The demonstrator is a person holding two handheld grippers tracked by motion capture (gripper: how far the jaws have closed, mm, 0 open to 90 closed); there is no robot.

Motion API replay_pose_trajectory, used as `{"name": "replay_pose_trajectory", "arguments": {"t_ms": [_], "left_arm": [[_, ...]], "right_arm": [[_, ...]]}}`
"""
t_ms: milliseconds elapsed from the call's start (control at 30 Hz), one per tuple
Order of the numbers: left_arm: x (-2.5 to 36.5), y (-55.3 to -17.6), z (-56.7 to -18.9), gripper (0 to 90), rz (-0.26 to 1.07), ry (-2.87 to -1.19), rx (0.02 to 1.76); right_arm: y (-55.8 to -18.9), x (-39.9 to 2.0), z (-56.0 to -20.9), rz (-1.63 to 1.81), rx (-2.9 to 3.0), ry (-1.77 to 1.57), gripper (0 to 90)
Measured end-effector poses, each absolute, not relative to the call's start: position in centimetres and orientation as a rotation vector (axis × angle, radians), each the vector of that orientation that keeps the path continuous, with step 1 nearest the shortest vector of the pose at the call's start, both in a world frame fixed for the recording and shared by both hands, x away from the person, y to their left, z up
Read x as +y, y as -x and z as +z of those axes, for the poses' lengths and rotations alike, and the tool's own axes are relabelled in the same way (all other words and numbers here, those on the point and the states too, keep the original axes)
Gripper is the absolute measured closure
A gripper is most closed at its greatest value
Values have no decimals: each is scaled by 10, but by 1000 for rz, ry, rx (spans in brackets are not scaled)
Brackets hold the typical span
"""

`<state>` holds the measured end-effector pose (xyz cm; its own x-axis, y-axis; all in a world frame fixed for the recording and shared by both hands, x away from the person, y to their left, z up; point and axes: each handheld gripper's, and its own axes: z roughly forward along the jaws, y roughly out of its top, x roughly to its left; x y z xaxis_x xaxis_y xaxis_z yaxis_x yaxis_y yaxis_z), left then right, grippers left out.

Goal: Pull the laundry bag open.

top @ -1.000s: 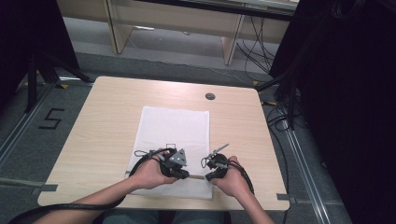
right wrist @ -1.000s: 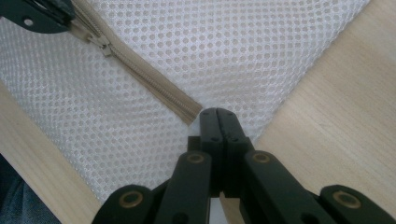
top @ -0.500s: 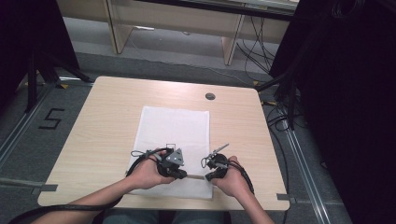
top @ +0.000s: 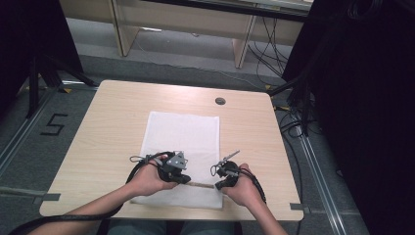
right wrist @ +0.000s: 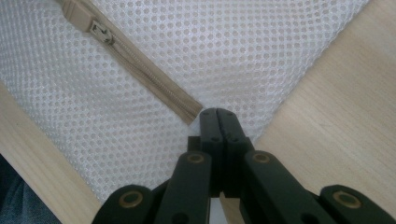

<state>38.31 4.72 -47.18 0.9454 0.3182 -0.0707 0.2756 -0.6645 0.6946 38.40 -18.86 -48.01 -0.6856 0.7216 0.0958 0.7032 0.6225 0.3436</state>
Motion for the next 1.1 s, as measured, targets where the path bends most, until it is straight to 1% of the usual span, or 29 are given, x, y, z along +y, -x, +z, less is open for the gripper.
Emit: {"name": "replay_pose_trajectory", "arguments": {"t_ms": [100,233,333,400,467,567,700,767,933,1100], "left_arm": [[42,-382,-478,900,52,-2311,419],[38,-383,-483,891,67,-2309,402],[37,-384,-484,807,91,-2314,404],[35,-386,-485,727,98,-2323,389],[33,-385,-487,707,98,-2329,390],[29,-385,-491,719,104,-2355,361],[24,-385,-496,786,98,-2374,352],[23,-384,-497,804,106,-2390,337],[23,-385,-492,816,112,-2389,333],[24,-386,-481,817,83,-2337,363]], "right_arm": [[-384,-189,-480,556,2783,-1225,900],[-383,-189,-480,554,2776,-1237,900],[-382,-188,-480,555,2774,-1265,900],[-383,-189,-480,554,2777,-1250,900],[-384,-189,-480,556,2779,-1240,900],[-384,-189,-480,556,2779,-1241,900],[-384,-189,-480,558,2780,-1241,900],[-384,-189,-480,556,2777,-1252,900],[-383,-189,-480,555,2778,-1259,900],[-384,-189,-480,557,2778,-1257,900]]}}
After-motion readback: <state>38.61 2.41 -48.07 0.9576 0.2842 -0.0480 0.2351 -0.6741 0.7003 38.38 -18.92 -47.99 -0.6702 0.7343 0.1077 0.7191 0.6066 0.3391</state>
